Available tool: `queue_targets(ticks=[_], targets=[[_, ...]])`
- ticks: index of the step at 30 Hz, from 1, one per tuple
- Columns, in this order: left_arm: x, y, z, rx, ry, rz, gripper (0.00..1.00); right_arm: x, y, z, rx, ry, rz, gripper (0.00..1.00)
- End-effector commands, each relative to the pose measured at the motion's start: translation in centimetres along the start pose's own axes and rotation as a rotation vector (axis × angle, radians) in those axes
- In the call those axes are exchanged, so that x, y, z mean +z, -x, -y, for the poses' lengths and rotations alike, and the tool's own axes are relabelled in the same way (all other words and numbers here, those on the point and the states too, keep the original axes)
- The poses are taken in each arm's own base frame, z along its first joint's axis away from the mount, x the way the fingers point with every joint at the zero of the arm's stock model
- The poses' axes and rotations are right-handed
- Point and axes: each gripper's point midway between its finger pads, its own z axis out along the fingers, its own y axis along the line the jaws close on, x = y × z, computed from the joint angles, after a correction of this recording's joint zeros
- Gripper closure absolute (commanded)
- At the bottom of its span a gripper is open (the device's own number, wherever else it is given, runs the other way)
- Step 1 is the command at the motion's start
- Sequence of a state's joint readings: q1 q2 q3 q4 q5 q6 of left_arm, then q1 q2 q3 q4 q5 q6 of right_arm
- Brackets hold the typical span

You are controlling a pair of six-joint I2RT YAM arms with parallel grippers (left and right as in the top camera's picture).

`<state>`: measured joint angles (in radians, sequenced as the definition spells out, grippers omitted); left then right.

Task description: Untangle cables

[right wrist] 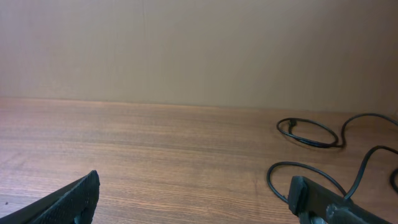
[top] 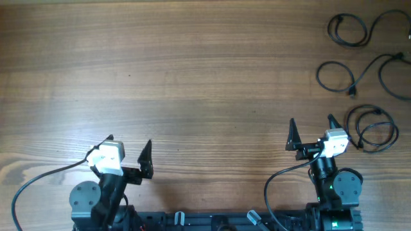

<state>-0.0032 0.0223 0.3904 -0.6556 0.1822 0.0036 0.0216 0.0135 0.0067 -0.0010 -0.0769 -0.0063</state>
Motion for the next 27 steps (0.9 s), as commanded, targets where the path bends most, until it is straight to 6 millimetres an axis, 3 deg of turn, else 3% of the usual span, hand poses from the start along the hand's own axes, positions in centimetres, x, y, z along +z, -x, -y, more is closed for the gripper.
queue_targets(ticks=[1,12,27], targets=[[0.1,0.3,0.1,0.019,-0.010,0.032,0.00,-0.1,0.2,0.2,-0.017,-0.011,0.010,0.00],[0.2,1.8,0.2,0.032,-0.013,0.095,0.00,-0.1,0.2,0.2,-0.017,-0.011,0.010,0.00],[2.6,2.7,-0.2,0.064,-0.022,0.260,0.00,-0.1,0.2,0.2,-0.018,-0.011,0.010,0.00]])
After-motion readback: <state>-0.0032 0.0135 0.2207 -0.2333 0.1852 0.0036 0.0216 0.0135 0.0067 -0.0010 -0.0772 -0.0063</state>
